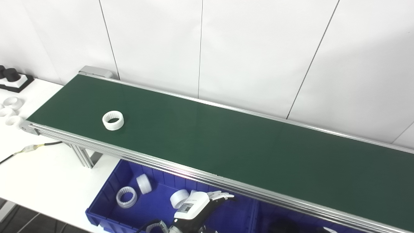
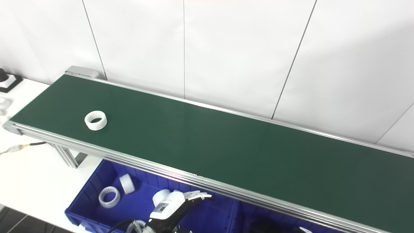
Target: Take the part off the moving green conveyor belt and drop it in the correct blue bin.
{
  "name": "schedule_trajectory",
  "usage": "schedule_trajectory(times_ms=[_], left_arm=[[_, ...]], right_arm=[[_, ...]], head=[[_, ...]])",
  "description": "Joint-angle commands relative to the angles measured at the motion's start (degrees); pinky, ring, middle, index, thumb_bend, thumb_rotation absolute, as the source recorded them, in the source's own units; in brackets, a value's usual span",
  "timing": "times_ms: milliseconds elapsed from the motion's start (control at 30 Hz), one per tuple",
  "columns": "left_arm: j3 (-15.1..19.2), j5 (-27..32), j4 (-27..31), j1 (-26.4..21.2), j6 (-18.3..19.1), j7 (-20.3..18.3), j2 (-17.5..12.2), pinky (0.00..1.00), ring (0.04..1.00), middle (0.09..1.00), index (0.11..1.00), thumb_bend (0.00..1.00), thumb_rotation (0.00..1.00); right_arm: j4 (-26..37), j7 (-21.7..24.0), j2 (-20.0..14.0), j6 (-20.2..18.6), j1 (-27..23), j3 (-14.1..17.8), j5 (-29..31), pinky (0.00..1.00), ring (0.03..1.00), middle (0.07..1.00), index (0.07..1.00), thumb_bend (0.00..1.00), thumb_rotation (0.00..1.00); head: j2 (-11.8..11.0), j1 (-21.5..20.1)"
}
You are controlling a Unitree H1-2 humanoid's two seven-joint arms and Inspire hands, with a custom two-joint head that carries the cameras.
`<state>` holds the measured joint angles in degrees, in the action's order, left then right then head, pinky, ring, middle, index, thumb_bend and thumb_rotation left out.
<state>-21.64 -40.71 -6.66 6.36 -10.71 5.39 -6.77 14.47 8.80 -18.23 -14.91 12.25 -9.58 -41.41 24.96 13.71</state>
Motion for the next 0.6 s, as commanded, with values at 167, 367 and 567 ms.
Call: schedule_trajectory(times_ms=[167,367,567], left_arm=[[-0.56,-0.18,0.52,-1.48,-1.68,1.81,0.49,0.89,0.898,0.864,0.820,0.82,0.38],[-0.57,0.06,-0.12,-1.82,-2.38,2.72,0.69,0.87,0.893,0.869,0.834,0.82,0.40],[0.43,3.31,2.58,-1.24,-3.97,3.51,2.04,0.83,0.882,0.863,0.834,0.82,0.39]], right_arm=[[-0.54,-2.22,-0.96,3.33,-1.16,0.32,1.28,0.63,0.672,0.702,0.807,0.76,0.20],[-1.22,-2.32,-1.22,2.96,-1.85,-0.24,0.63,0.64,0.680,0.701,0.808,0.76,0.21],[-1.92,-2.44,-1.33,2.92,-2.59,-0.60,0.59,0.63,0.676,0.695,0.808,0.76,0.21]], head=[[-0.35,-0.32],[-0.80,-0.31],[-1.22,-0.43]])
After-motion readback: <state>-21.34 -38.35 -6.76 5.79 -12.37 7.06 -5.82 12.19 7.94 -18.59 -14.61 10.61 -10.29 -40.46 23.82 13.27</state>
